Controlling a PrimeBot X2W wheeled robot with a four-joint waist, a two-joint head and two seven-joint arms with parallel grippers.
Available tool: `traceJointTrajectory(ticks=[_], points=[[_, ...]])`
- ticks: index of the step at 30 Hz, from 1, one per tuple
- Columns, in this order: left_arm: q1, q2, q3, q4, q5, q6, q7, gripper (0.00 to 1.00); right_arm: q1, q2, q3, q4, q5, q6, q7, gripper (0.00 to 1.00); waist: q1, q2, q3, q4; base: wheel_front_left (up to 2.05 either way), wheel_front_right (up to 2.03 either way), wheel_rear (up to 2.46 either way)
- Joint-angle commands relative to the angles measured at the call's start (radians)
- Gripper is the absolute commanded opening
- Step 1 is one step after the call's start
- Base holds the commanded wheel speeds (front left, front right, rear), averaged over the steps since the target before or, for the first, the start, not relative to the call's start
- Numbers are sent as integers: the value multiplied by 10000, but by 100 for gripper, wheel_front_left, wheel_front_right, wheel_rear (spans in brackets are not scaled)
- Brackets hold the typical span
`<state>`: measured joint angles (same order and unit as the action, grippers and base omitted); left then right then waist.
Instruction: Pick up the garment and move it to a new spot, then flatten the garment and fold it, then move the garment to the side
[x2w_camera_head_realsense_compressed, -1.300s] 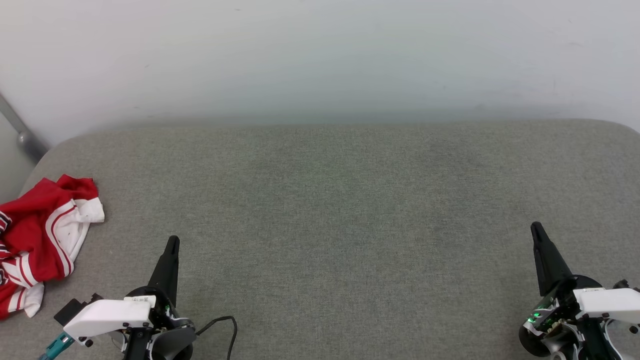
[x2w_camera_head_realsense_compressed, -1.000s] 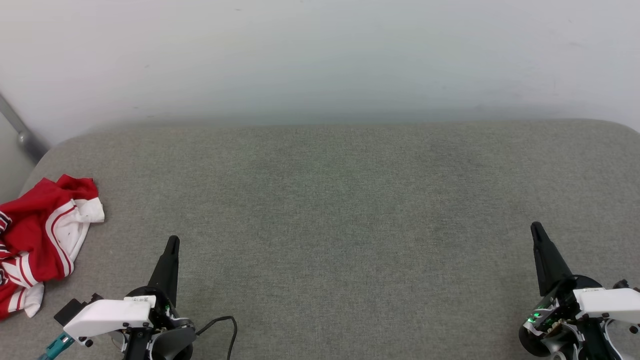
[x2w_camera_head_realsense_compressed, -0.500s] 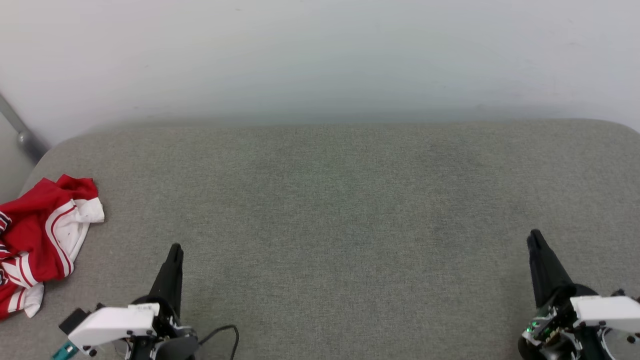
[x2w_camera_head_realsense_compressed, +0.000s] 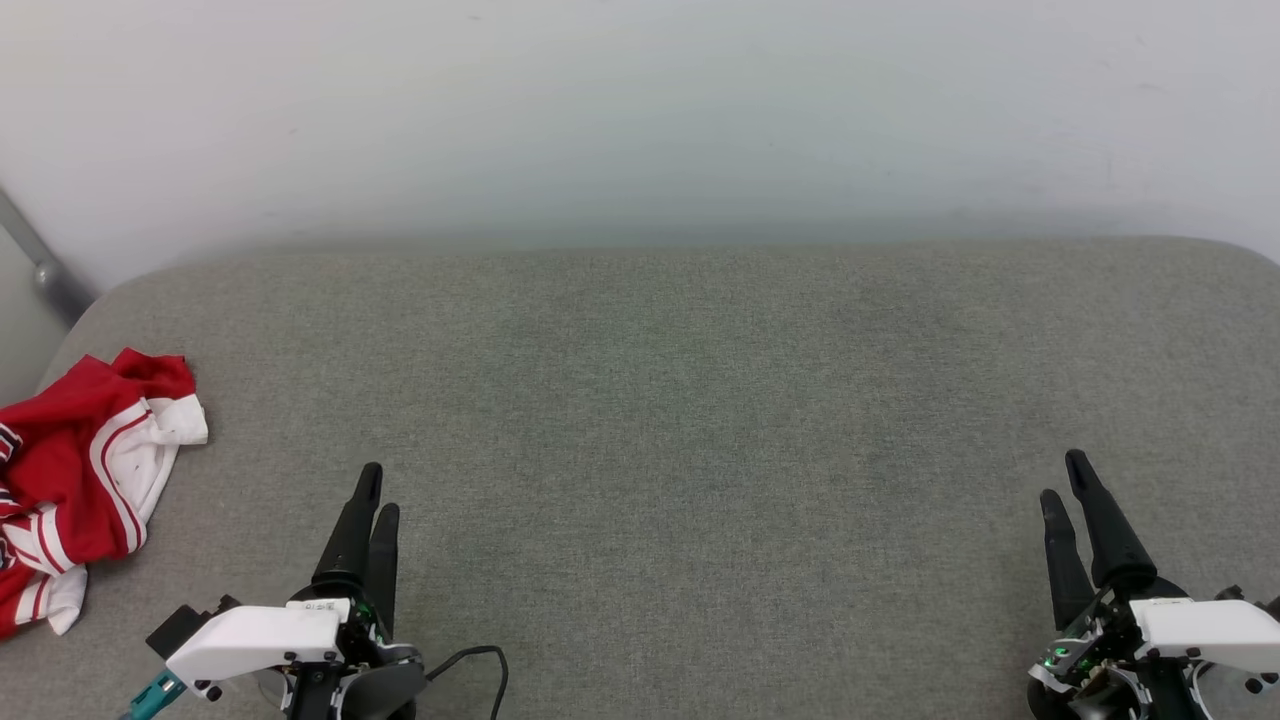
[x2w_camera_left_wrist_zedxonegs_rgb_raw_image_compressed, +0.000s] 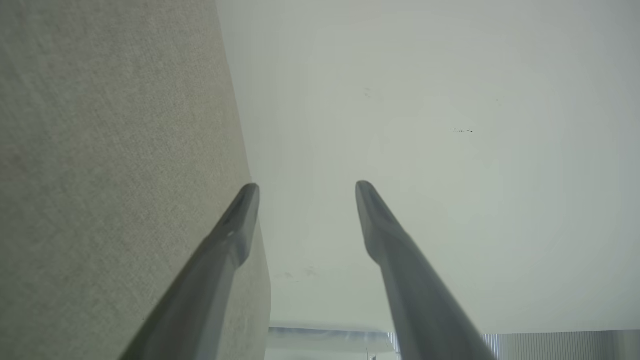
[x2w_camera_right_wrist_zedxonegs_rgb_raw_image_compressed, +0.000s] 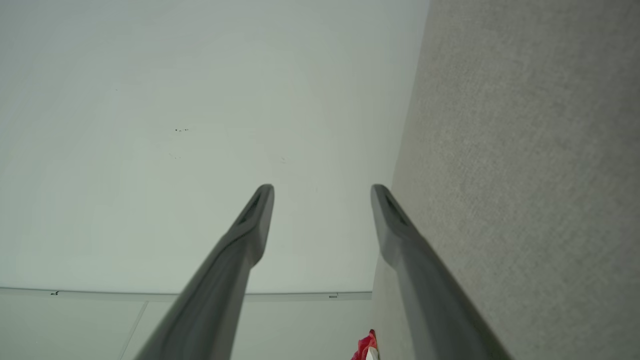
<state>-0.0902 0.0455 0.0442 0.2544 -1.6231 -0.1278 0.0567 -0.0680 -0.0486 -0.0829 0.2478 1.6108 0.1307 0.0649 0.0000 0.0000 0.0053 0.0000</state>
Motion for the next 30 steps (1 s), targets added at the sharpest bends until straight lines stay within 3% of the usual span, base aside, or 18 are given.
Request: traceJointTrajectory(ticks=[1,13,30], points=[[-338,31,-92,-227,28,-6,-101,100,-289,-28,54,-232,-20,0,-91,100,0,0,2,2,0,0,0],[-522,80,-512,-518,1575,-11,-660,100,-458,-210,558,-362,-1191,0,-729,100,0,0,7,20,0,0,0],[-589,42,-808,-728,4973,-18,-1284,100,-535,-55,362,-519,-5522,0,-1361,100,0,0,-20,18,0,0,0]])
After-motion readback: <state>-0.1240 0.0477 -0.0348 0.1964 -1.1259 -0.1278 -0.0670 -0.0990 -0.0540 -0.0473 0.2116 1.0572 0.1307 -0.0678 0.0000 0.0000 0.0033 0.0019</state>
